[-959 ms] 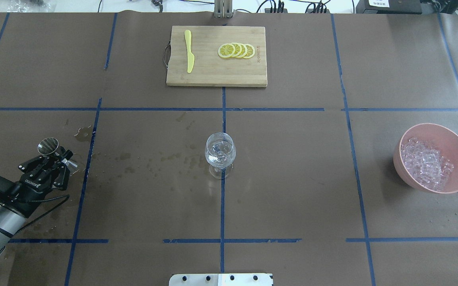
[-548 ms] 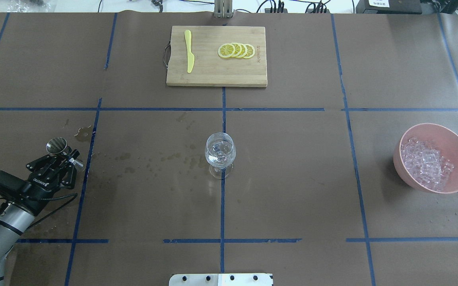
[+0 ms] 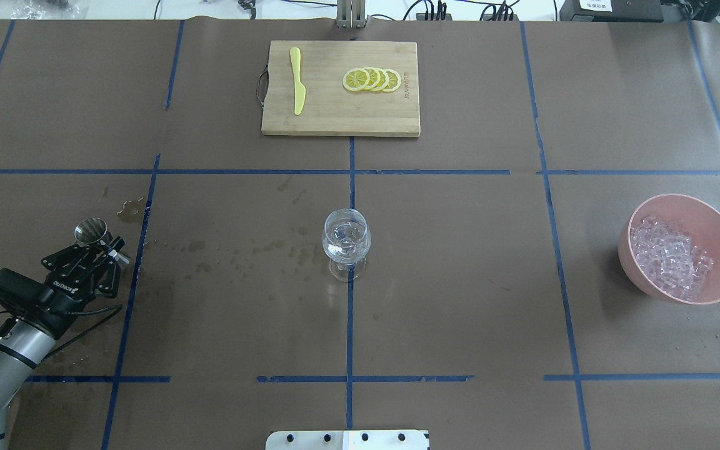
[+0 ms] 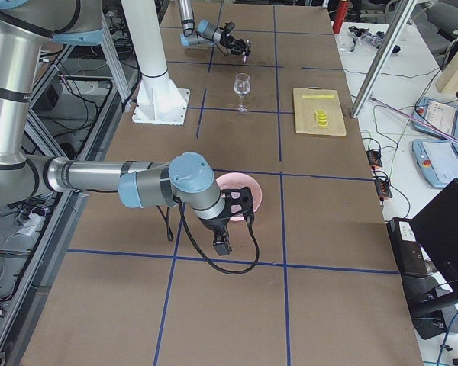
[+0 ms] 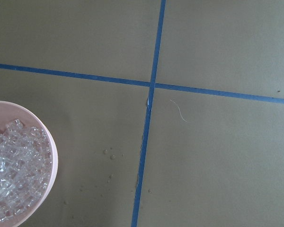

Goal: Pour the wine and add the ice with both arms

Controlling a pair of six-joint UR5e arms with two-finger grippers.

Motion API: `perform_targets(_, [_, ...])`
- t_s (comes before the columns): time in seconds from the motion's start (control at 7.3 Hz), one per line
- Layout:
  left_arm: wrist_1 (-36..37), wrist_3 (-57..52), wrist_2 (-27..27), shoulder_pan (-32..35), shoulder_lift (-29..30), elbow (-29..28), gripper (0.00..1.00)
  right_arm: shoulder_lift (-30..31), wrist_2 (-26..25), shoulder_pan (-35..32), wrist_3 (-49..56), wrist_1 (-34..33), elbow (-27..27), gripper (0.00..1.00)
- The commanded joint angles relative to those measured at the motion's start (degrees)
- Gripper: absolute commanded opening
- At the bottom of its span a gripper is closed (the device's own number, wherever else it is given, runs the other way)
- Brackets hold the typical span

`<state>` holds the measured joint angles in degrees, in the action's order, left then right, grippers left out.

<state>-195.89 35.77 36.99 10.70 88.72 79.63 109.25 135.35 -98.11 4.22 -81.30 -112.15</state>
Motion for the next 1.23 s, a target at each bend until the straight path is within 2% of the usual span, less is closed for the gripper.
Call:
perform_targets(0.0, [0.07, 0.09, 0.01, 0.02, 0.31, -0.35, 0.08, 0.0, 0.0, -0.06, 0.0, 0.0, 0.0, 1.0])
perform_targets(0.55, [0.07, 0.18, 0.01, -0.07, 0.75, -0.97, 0.17, 0.0, 0.0, -0.06, 0.0, 0.0, 0.0, 1.0])
perform_targets(1.1, [0.07, 0.27, 0.01, -0.07, 1.36, -2.11, 0.21, 0.0, 0.0, -0.06, 0.0, 0.0, 0.0, 1.0])
